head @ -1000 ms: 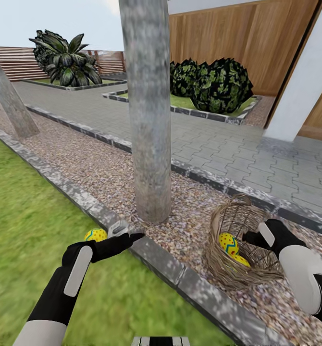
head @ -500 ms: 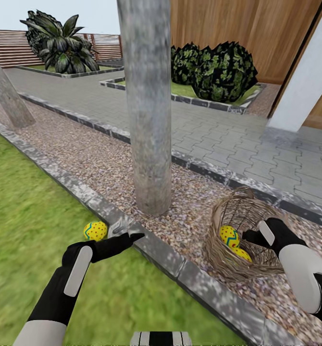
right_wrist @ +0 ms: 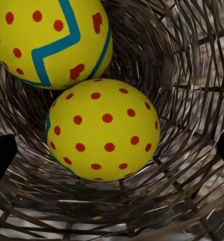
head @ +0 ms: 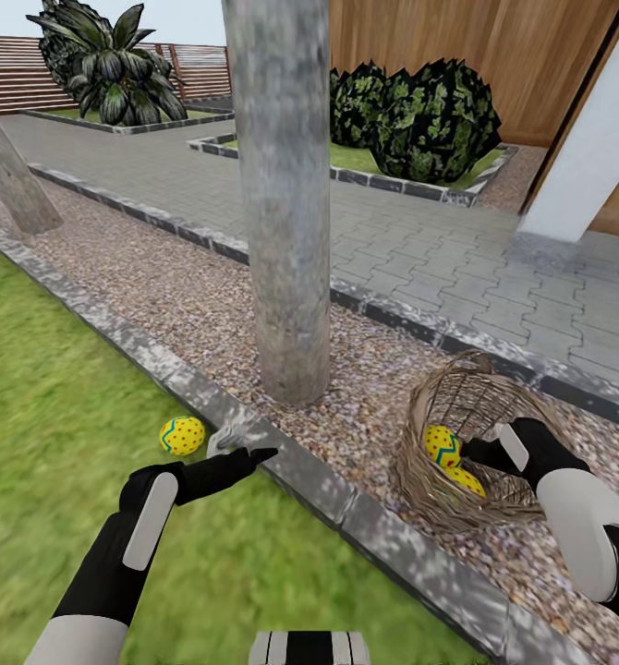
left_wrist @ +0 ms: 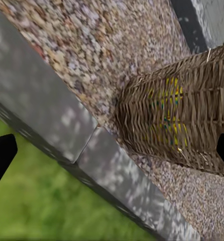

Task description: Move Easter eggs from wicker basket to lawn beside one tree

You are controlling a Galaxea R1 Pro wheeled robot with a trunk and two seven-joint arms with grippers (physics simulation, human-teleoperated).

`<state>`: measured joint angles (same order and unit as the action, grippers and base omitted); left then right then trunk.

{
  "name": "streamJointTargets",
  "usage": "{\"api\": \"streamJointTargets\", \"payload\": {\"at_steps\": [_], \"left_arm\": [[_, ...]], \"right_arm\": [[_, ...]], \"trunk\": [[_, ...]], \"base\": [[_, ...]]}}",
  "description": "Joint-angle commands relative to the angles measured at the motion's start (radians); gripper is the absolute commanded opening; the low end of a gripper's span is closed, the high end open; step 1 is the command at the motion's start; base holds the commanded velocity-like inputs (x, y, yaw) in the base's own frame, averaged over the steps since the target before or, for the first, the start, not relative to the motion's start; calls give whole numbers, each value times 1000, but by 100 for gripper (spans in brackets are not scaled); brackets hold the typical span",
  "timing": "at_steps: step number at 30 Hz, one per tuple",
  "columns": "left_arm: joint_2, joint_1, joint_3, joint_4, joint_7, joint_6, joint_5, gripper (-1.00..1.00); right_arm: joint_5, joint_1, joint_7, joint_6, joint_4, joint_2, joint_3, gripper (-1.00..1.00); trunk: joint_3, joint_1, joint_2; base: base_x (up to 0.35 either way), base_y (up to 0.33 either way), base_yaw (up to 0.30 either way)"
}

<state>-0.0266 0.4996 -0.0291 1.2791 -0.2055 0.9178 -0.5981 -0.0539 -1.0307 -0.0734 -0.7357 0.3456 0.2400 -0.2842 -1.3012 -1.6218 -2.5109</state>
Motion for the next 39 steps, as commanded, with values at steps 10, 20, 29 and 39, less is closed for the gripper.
{"api": "streamJointTargets", "payload": {"at_steps": [10, 20, 29, 39], "left_arm": [[-1, 1, -4, 1, -8, 6, 6, 100], [-1, 1, -4, 1, -8, 6, 6, 100], [-1, 1, -5, 1, -8, 6, 6, 100], [-1, 1, -4, -1, -8, 4, 6, 100]], "right_arm": [[-5, -1, -6, -4, 3, 1, -4, 100], [-4, -1, -8, -4, 4, 4, -4, 100], [-6, -11, -11, -4, 1, 5, -4, 100], [-6, -15, -4, -4, 1, 5, -4, 100]], "trunk": [[-12, -1, -1], [-36, -4, -2], [-51, -6, -3], [-70, -8, -5]], "base": [[0, 0, 0], [0, 0, 0], [0, 0, 0], [0, 0, 0]]}}
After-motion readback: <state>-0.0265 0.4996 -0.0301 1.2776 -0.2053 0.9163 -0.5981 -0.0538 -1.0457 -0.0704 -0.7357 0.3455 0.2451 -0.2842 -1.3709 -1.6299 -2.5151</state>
